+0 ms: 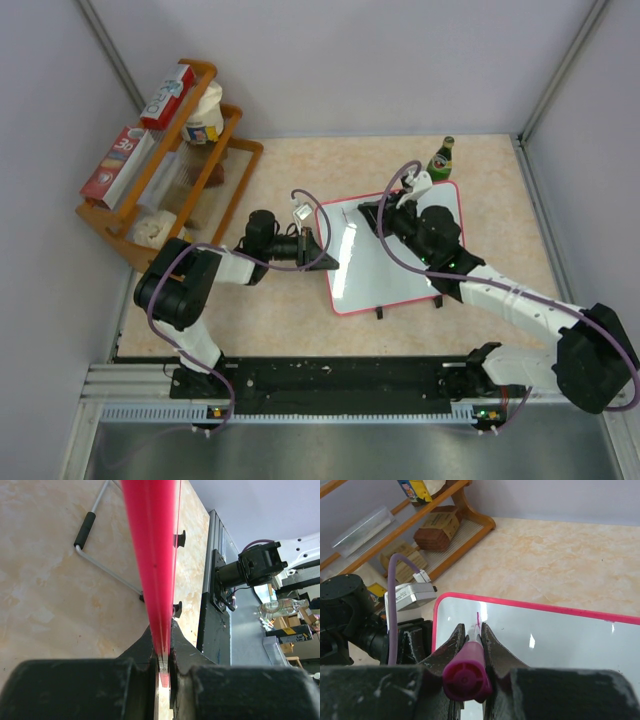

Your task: Write a sentence on the whiteboard

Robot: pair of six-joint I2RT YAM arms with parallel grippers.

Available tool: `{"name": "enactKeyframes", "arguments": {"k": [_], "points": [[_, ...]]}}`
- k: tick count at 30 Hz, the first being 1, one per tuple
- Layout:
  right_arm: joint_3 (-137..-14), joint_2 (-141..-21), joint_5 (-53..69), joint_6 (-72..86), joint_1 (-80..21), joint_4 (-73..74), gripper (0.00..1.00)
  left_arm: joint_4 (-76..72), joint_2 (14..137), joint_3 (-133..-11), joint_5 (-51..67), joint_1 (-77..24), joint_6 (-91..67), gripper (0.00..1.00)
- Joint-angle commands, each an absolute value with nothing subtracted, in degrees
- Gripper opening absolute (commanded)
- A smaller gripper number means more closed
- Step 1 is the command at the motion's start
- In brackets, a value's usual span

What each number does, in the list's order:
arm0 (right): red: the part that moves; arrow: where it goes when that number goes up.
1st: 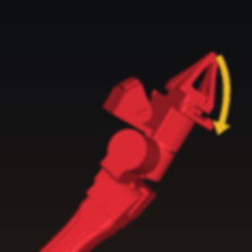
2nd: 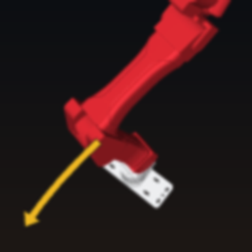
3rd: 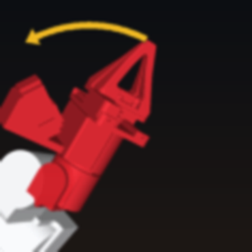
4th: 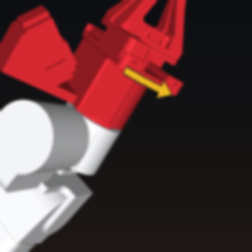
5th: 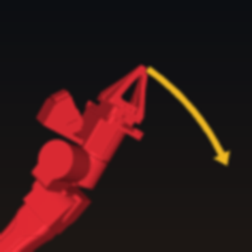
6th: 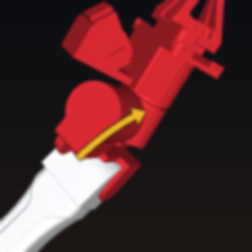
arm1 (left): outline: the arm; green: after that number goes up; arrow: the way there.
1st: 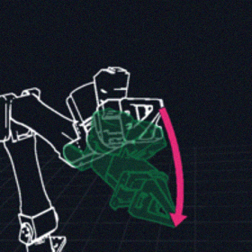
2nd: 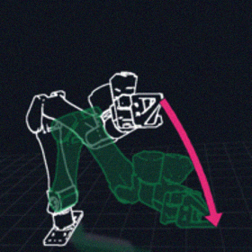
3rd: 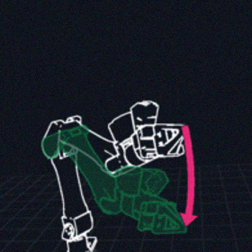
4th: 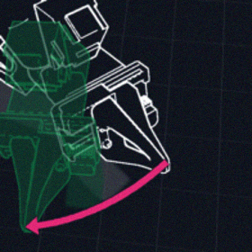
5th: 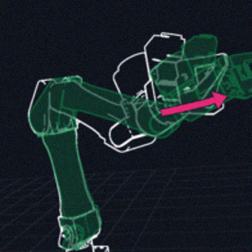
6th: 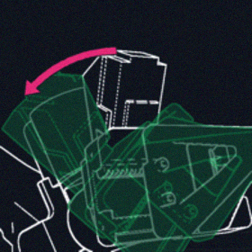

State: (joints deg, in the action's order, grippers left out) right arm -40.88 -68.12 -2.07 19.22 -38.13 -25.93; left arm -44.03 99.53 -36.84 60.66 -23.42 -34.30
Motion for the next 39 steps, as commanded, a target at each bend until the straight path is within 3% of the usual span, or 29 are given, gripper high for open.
{"name": "enactKeyframes", "arguments": {"k": [1, 39], "points": [[-40.4, -68.3, -3.3, 19.4, -38.7, -28.0, 0.00, -39.4, 101.0, -36.7, 63.7, -25.6, -28.7, 0.00], [-39.8, -64.7, -8.9, 19.9, -38.0, -24.6, 0.00, -38.7, 101.2, -37.0, 63.9, -25.9, -28.4, 0.00]]}}
